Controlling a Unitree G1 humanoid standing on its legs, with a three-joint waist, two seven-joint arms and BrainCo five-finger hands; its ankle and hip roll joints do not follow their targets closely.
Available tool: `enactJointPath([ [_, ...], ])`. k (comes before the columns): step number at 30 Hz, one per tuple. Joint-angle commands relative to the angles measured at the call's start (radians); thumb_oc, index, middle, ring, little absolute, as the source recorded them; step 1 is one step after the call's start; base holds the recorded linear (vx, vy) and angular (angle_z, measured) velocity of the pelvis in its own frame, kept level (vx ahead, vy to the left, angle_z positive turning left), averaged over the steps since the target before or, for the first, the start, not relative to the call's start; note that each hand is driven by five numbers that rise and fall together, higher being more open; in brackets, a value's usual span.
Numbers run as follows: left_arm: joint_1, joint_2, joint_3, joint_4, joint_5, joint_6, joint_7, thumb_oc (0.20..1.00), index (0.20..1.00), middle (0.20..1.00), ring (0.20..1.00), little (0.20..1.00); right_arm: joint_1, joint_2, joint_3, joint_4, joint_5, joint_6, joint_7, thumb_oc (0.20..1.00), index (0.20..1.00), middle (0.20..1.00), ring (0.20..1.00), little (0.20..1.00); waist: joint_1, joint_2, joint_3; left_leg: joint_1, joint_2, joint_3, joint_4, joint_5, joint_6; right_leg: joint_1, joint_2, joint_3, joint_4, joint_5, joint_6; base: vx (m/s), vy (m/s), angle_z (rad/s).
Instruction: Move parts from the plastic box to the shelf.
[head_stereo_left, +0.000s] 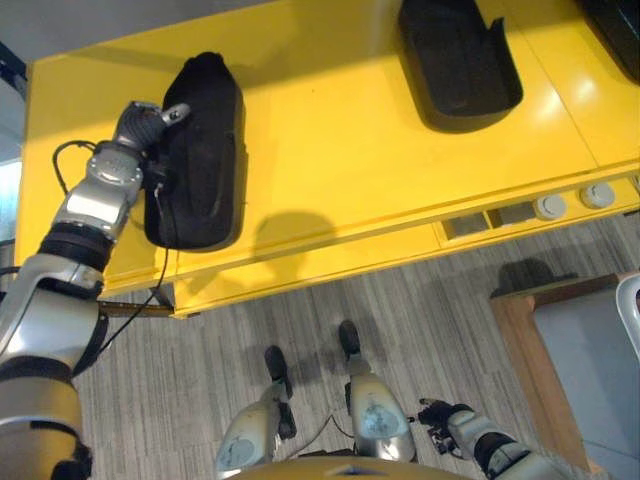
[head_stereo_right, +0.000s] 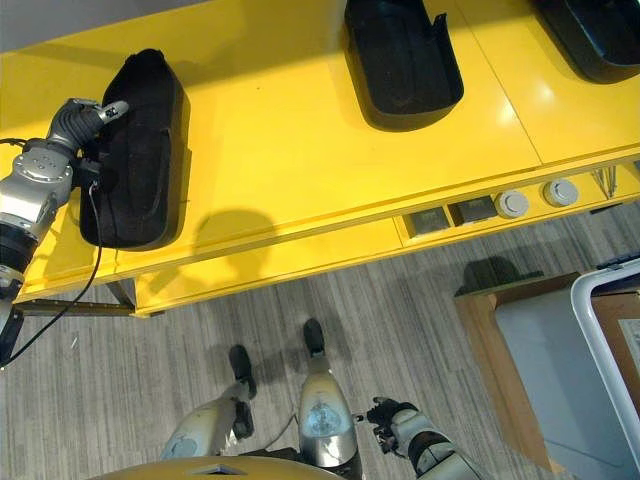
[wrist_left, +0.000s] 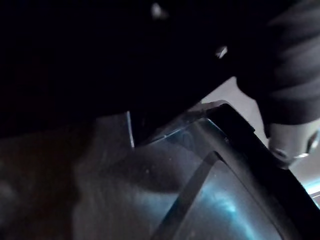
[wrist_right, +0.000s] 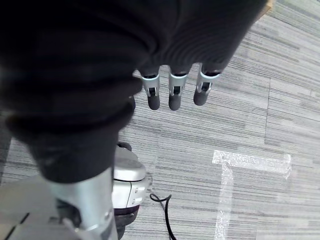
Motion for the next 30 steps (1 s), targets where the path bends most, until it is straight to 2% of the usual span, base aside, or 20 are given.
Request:
enactJointPath([
  [1,-0.088,0.012,-0.027,0.096,-0.019,0.018,0.083,1.000,1.000,1.000,1.000,1.000,-0.011,0.005,0.005,0.081,0.051,0.012,0.019,1.000,1.000,1.000,1.000,1.000,-0.003,0.029,-0.068,0.011,0.034,0.005,0.000,-0.010,-0.030,0.007,0.027,0.033,0.000,-0.041,0.018,0.05,-0.036,0.05],
  [5,-0.049,-0.055,0.027,0.098,-0.232,0.009,0.082,1.000,1.000,1.000,1.000,1.000,0.005,0.022,0.009,0.089,-0.040,0.023,0.082,1.000,1.000,1.000,1.000,1.000,-0.003,0.025,-0.111,0.048,0.037,0.018,0.000,-0.020,-0.030,0.042,0.029,0.028,0.000,-0.052,0.021,0.06,0.001,0.03],
  [10,0.031,-0.114,0.098,0.069,-0.318,-0.053,0.094,1.000,1.000,1.000,1.000,1.000,0.052,0.040,0.005,0.092,-0.090,0.042,0.083,1.000,1.000,1.000,1.000,1.000,-0.003,0.024,-0.170,0.095,0.040,0.036,0.000,-0.033,-0.029,0.087,0.028,0.020,0.000,-0.065,0.023,0.10,0.027,-0.03],
  [12,0.060,-0.143,0.129,0.048,-0.404,-0.086,0.093,1.000,1.000,1.000,1.000,1.000,0.077,0.052,-0.005,0.109,-0.109,0.046,0.080,1.000,1.000,1.000,1.000,1.000,-0.001,0.025,-0.206,0.121,0.040,0.045,0.000,-0.042,-0.027,0.114,0.028,0.016,0.000,-0.073,0.023,0.08,0.034,-0.03],
  [14,0.077,-0.161,0.157,0.030,-0.468,-0.087,0.082,1.000,1.000,1.000,1.000,1.000,0.090,0.061,-0.018,0.124,-0.130,0.045,0.076,1.000,1.000,1.000,1.000,1.000,0.001,0.025,-0.230,0.137,0.041,0.051,0.000,-0.047,-0.028,0.131,0.027,0.012,0.000,-0.079,0.025,0.05,0.029,-0.04],
  [16,0.099,-0.178,0.184,0.005,-0.526,-0.128,0.066,1.000,1.000,1.000,1.000,1.000,0.099,0.069,-0.036,0.148,-0.140,0.038,0.068,1.000,1.000,1.000,1.000,1.000,0.006,0.025,-0.255,0.155,0.040,0.053,0.000,-0.055,-0.027,0.150,0.025,0.006,0.000,-0.085,0.027,0.01,0.014,-0.02],
  [18,0.112,-0.185,0.201,-0.023,-0.529,-0.130,0.074,1.000,1.000,1.000,1.000,1.000,0.099,0.071,-0.048,0.153,-0.147,0.044,0.069,1.000,1.000,1.000,1.000,1.000,0.012,0.023,-0.267,0.165,0.038,0.050,0.000,-0.059,-0.026,0.162,0.023,0.002,0.000,-0.088,0.027,-0.02,0.018,-0.01],
  [22,0.159,-0.162,0.228,-0.092,-0.391,-0.098,0.117,1.000,1.000,1.000,1.000,1.000,0.089,0.085,-0.057,0.176,-0.173,0.038,0.075,1.000,1.000,1.000,1.000,1.000,0.036,0.014,-0.305,0.189,0.033,0.042,0.000,-0.068,-0.019,0.194,0.020,-0.011,0.000,-0.094,0.023,-0.02,0.017,0.00],
  [23,0.163,-0.150,0.228,-0.086,-0.390,-0.103,0.129,1.000,1.000,1.000,1.000,1.000,0.089,0.088,-0.053,0.180,-0.171,0.036,0.074,1.000,1.000,1.000,1.000,1.000,0.040,0.012,-0.311,0.193,0.031,0.040,0.002,-0.071,-0.016,0.200,0.020,-0.013,0.000,-0.094,0.022,-0.01,0.008,0.08],
  [26,0.166,-0.116,0.228,-0.085,-0.430,-0.131,0.078,1.000,1.000,1.000,1.000,1.000,0.093,0.093,-0.045,0.184,-0.149,0.031,0.060,1.000,1.000,1.000,1.000,1.000,0.050,0.007,-0.322,0.204,0.027,0.034,0.003,-0.077,-0.010,0.212,0.018,-0.019,0.000,-0.095,0.023,-0.01,0.003,0.12],
  [28,0.173,-0.107,0.231,-0.131,-0.446,-0.177,0.039,1.000,1.000,1.000,1.000,1.000,0.087,0.094,-0.052,0.192,-0.126,0.034,0.058,1.000,1.000,1.000,1.000,1.000,0.059,0.004,-0.327,0.211,0.025,0.026,0.003,-0.083,-0.007,0.219,0.016,-0.025,0.000,-0.097,0.022,-0.03,0.014,0.10],
  [30,0.284,-0.116,0.290,-0.406,-0.410,-0.268,0.036,1.000,1.000,1.000,1.000,1.000,0.074,0.104,-0.079,0.214,-0.123,0.039,0.064,1.000,1.000,1.000,1.000,1.000,0.096,-0.004,-0.331,0.216,0.026,0.004,0.000,-0.086,-0.005,0.227,0.012,-0.036,0.000,-0.099,0.022,-0.08,0.011,0.04],
])
